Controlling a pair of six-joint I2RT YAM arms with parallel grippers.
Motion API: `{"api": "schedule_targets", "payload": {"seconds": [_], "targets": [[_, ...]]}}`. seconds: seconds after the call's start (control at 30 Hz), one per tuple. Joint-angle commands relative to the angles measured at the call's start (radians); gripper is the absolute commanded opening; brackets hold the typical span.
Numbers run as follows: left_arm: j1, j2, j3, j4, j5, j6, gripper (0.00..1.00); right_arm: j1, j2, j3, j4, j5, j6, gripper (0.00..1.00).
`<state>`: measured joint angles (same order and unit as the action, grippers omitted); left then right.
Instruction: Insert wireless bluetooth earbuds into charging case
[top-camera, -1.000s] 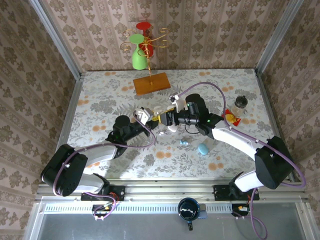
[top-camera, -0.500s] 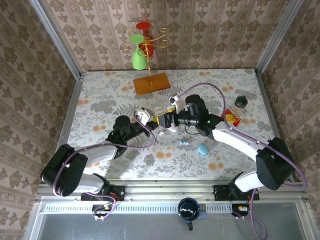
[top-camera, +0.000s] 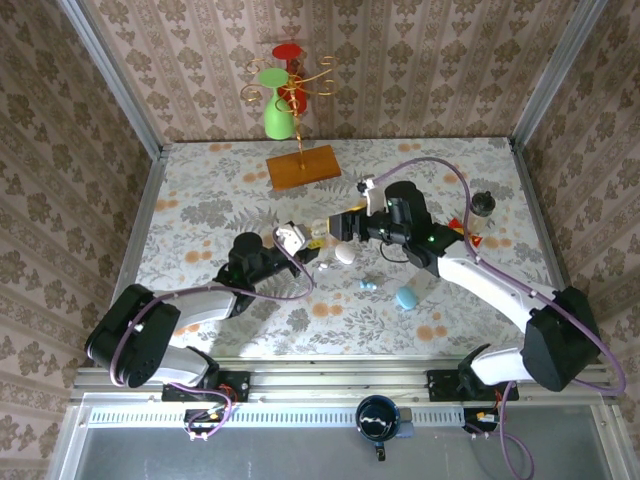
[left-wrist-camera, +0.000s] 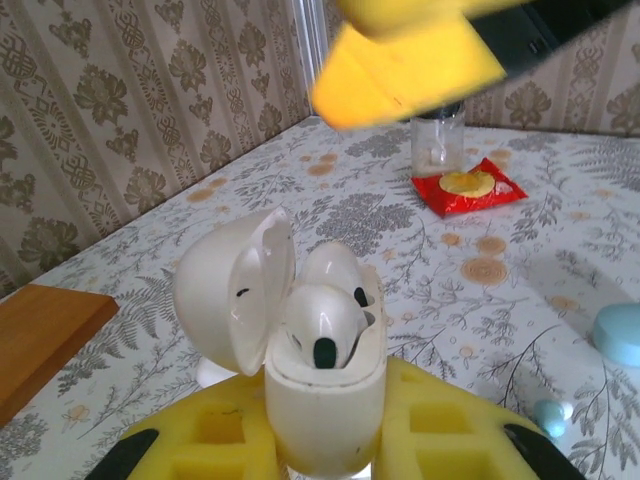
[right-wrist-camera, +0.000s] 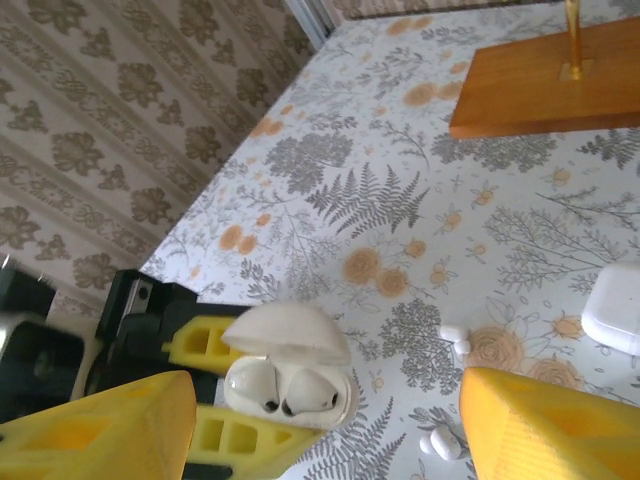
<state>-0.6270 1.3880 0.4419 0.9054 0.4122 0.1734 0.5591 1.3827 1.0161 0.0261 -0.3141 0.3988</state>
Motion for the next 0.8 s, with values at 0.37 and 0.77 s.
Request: {"api": "schedule_targets", "payload": {"seconds": [0.37,0.77], "targets": [[0.0,-0.003,-0.02,-0.056,-0.135,0.143,0.05,0.03,0.303,0.333,-0.323,0.063,0.002,0.71],[-0.008,0.025,-0.057,0.061,-0.226,0.017,0.05,0.03,0.293,0.264,-0.394,-0.001,-0.062,0.72]]}}
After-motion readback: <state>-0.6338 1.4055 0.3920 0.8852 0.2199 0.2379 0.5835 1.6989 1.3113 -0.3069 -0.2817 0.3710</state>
